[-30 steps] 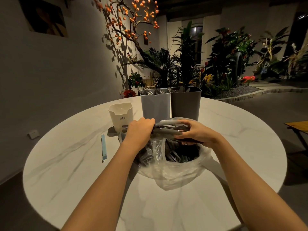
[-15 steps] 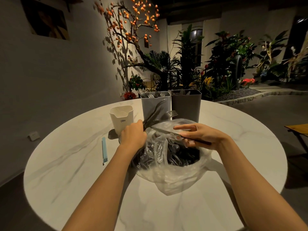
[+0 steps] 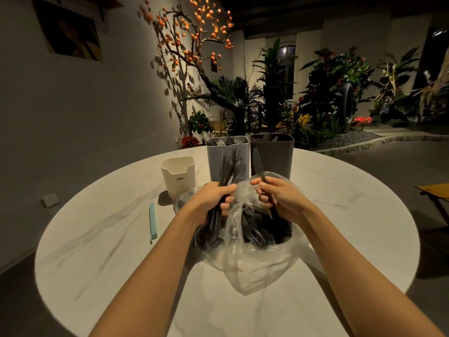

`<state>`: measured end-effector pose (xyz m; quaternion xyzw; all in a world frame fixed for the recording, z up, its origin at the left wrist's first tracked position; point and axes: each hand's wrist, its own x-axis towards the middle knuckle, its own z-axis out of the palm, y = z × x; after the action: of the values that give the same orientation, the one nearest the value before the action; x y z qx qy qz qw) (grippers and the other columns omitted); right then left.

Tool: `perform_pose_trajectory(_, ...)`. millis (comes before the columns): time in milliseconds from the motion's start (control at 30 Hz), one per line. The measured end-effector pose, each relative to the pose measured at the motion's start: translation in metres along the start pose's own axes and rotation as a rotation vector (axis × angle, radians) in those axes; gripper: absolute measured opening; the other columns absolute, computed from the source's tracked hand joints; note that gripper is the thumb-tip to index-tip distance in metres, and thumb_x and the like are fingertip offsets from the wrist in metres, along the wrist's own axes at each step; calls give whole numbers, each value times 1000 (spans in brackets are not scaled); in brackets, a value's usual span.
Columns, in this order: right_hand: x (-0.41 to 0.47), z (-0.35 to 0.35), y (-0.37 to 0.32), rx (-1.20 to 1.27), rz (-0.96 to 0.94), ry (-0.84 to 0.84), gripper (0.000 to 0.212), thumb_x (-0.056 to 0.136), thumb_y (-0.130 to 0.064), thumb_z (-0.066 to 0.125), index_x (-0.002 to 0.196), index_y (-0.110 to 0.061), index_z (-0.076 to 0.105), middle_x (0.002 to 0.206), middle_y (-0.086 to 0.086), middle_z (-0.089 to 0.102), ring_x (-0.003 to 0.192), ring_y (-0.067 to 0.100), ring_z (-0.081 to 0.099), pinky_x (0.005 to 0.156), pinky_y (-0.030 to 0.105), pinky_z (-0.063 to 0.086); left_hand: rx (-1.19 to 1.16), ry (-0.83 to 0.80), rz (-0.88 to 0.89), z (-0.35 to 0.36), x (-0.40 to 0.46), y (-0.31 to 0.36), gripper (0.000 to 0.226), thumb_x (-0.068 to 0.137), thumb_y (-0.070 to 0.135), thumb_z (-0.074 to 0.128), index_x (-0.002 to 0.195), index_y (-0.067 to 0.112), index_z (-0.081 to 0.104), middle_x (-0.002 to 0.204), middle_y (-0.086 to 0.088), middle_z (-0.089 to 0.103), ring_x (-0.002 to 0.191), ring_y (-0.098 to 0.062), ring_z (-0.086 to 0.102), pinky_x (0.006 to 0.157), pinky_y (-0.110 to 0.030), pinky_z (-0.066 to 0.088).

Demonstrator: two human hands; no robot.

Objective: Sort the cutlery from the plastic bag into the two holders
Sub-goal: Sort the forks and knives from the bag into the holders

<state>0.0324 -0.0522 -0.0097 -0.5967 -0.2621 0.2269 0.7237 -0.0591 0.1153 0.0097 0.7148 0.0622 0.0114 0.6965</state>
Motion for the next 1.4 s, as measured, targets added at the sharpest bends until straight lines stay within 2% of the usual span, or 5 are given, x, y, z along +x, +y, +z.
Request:
perform_pose_trajectory(333, 14, 21, -5, 38, -137, 32, 21, 97, -25, 55, 85, -9, 60, 75, 4, 54, 63, 7, 44, 49, 15, 31, -14, -73, 61, 20, 6, 3, 26, 100, 37, 46, 101, 11, 51, 57, 4, 37, 40, -4, 26, 37, -15, 22)
perform_pose_trajectory(633, 22, 14, -9, 137, -39, 33, 12, 94, -19, 58, 88, -10, 54, 66, -1, 49, 45, 3, 43, 41, 12, 29, -136, -190, -85, 17, 18, 6, 66, 91, 69, 32, 75, 10, 56, 50, 1, 38, 32, -6, 27, 34, -15, 20)
perform_pose_trajectory(867, 41, 14, -15, 33, 48, 128, 43, 82, -45, 69, 101, -8, 60, 61, -1, 45, 48, 6, 38, 40, 17, 26, 49, -56, 26, 30, 25, 7, 40, 102, 47, 32, 101, 14, 55, 59, 3, 43, 39, -7, 29, 38, -18, 25)
perform_pose_trajectory(1100, 50, 10, -19, -22, -43, 26, 57, 98, -39, 49, 124, 11, 53, 57, -2, 47, 43, 5, 40, 40, 16, 26, 202, 30, 194, 29, 29, 15, 29, 103, 32, 41, 94, 9, 56, 62, -3, 65, 52, -17, 63, 57, -29, 57)
perform_pose_trajectory(1400, 63, -1, -27, -100, -12, -65, 50, 101, -38, 41, 117, 7, 54, 51, 0, 39, 42, 7, 36, 41, 17, 22, 78, 20, 122, 29, 33, 24, 32, 103, 30, 41, 98, 4, 59, 69, 0, 66, 48, -10, 56, 48, -20, 46)
